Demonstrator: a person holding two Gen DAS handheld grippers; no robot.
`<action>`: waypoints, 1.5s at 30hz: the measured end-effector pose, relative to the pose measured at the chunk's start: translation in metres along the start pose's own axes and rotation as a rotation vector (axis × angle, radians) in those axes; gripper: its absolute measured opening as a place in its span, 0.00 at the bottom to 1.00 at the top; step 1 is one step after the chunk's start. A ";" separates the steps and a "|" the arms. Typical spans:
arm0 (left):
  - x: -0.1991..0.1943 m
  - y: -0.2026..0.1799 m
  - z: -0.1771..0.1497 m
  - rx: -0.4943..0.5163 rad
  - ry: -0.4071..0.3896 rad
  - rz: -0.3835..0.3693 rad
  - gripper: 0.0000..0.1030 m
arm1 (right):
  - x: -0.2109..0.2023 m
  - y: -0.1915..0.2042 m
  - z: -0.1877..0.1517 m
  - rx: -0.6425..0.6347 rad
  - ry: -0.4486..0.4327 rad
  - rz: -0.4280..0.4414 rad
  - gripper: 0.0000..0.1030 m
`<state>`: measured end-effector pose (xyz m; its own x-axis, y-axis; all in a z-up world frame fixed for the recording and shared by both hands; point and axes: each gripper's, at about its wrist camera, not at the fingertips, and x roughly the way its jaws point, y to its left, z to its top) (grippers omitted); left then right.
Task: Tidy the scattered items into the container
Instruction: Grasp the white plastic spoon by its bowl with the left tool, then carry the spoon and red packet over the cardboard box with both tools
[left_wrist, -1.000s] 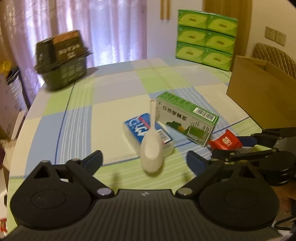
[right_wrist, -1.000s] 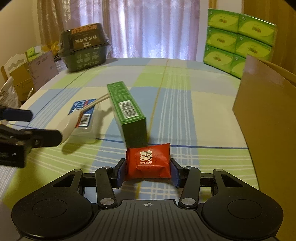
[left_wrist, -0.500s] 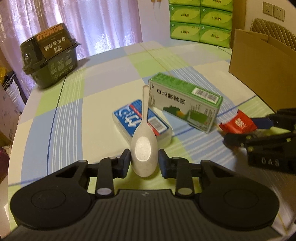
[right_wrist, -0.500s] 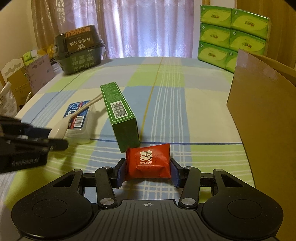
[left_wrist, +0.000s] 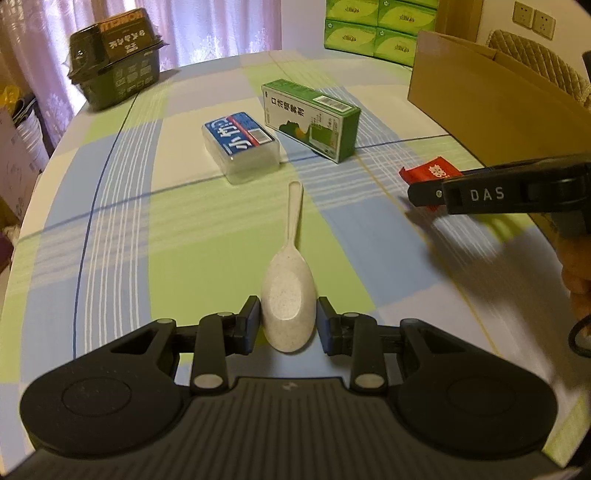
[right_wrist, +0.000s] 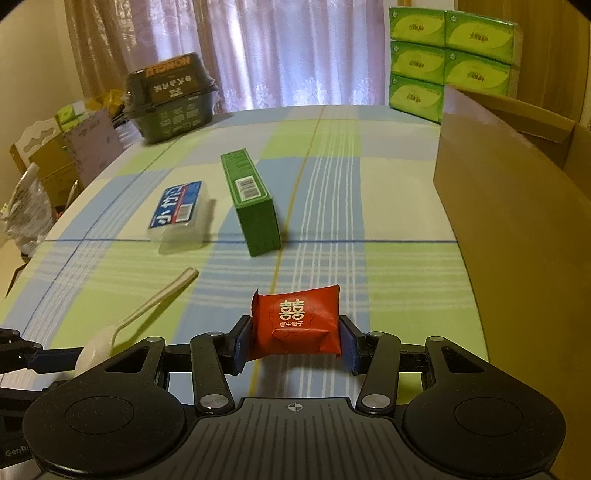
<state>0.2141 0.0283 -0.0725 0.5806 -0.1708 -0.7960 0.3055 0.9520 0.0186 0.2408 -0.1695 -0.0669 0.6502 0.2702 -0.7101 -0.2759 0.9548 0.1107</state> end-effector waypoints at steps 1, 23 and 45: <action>-0.002 -0.003 -0.003 0.002 0.005 -0.002 0.26 | -0.004 0.000 -0.002 0.002 0.000 0.001 0.49; 0.001 -0.008 -0.003 -0.013 0.005 -0.017 0.30 | -0.018 -0.005 -0.018 0.061 0.007 0.026 0.49; -0.032 -0.017 -0.010 -0.063 -0.044 0.000 0.26 | -0.027 0.001 -0.018 0.027 -0.022 0.030 0.49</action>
<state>0.1829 0.0205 -0.0535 0.6139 -0.1806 -0.7685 0.2583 0.9658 -0.0207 0.2100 -0.1779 -0.0598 0.6576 0.3008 -0.6907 -0.2762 0.9492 0.1504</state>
